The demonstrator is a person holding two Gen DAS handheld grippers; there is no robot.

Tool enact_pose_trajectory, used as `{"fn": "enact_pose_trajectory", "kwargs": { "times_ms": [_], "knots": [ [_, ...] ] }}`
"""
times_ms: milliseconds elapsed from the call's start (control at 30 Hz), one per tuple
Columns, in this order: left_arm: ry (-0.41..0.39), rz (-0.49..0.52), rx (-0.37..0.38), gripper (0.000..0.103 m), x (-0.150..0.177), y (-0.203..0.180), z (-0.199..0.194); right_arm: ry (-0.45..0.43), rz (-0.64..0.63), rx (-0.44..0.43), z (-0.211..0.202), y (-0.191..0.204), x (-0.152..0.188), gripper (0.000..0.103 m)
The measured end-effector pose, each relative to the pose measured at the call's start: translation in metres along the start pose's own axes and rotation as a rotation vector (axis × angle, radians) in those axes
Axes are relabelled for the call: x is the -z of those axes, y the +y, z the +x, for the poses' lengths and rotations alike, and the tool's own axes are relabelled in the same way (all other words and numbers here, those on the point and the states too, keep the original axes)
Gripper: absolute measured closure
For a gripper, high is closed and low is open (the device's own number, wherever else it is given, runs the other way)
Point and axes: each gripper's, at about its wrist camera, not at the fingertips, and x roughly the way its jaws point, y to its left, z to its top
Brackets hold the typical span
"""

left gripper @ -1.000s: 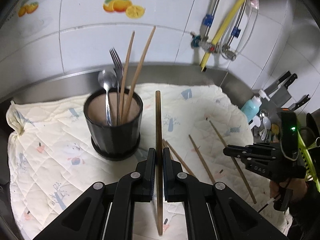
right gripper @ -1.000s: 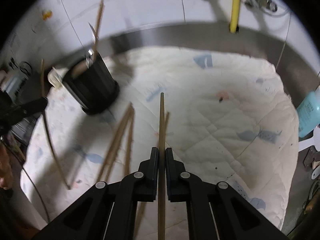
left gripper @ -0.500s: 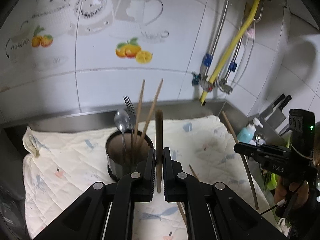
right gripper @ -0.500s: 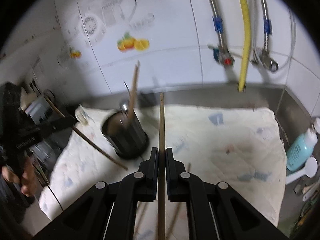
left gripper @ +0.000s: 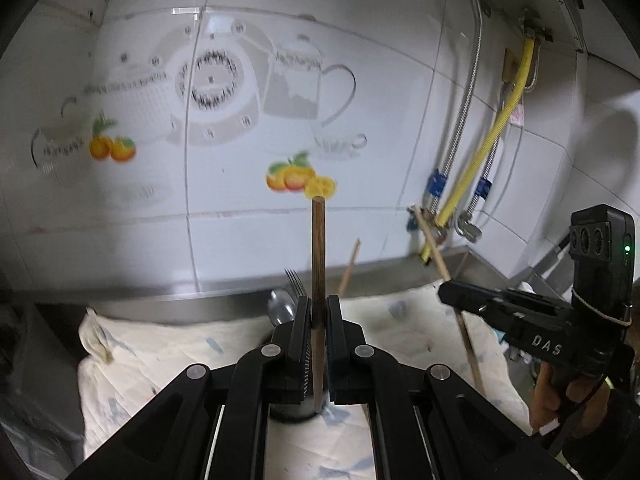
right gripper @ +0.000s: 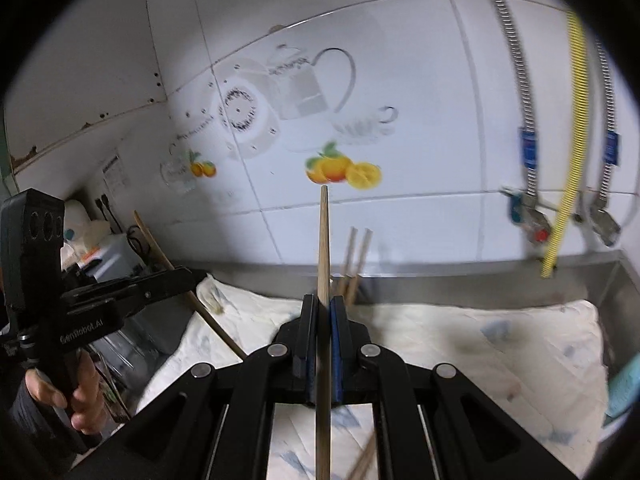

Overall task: Organize utensils
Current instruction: 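Raise both chopsticks upright and carry them over the black cup with both tools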

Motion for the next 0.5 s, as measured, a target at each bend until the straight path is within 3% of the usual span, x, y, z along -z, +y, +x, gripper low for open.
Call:
{"fn": "enact_pose_trajectory", "kwargs": {
  "times_ms": [267, 500],
  "knots": [
    [-0.032, -0.003, -0.048, 0.097, -0.019, 0.02, 0.015, -0.009, -0.019, -0.055, 0.039, 0.017, -0.011, 0.094],
    [0.015, -0.015, -0.069, 0.097, -0.011, 0.035, 0.048, -0.036, -0.003, -0.08, 0.059, 0.014, -0.012, 0.094]
  ]
}}
